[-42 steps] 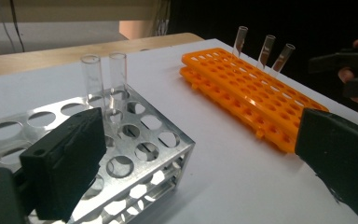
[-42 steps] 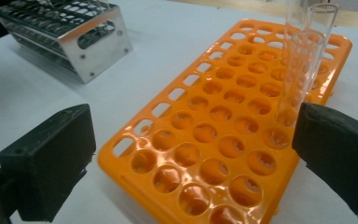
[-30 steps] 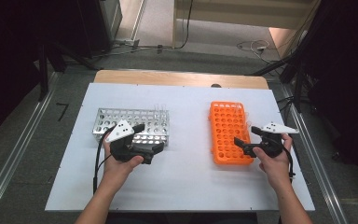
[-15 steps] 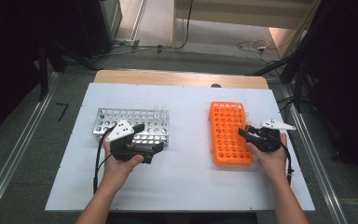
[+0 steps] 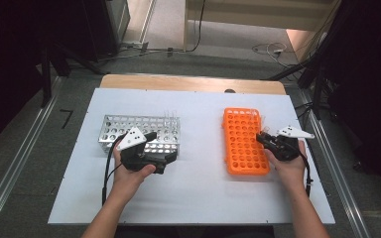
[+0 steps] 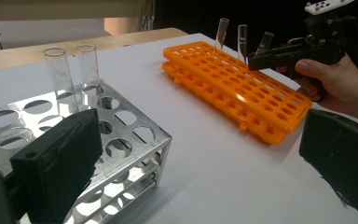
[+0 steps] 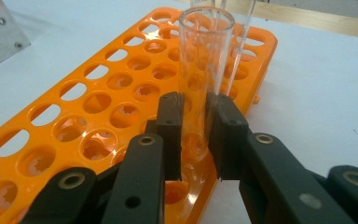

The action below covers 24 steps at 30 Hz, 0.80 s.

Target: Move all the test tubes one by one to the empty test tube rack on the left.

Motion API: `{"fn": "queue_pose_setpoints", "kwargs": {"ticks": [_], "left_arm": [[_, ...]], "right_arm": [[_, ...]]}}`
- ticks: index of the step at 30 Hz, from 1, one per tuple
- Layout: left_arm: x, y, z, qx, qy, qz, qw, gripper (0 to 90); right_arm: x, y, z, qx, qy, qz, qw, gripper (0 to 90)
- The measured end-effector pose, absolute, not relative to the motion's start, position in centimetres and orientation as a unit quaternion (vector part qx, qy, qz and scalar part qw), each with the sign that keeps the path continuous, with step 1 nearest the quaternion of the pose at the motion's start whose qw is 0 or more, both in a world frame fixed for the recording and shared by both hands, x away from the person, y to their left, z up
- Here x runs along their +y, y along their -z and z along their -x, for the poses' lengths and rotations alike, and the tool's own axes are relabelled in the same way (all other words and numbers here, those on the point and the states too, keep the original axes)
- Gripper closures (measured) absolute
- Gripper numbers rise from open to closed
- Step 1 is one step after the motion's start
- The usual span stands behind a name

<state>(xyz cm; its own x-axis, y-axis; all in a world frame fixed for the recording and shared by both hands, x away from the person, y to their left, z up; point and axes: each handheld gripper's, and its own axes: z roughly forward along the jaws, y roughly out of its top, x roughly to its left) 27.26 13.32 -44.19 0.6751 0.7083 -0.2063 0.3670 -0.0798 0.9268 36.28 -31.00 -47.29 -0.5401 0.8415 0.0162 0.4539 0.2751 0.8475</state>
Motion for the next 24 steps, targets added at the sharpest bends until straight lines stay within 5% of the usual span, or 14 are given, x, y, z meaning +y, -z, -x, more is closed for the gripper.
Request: {"fn": "queue_pose_setpoints", "kwargs": {"ticks": [24], "left_arm": [[12.0,42.4,-29.1,0.358,-0.160,-0.719,0.574,0.0]], "right_arm": [[-28.9,41.8,-35.9,0.785,-0.448,-0.374,0.208,74.2]]}}
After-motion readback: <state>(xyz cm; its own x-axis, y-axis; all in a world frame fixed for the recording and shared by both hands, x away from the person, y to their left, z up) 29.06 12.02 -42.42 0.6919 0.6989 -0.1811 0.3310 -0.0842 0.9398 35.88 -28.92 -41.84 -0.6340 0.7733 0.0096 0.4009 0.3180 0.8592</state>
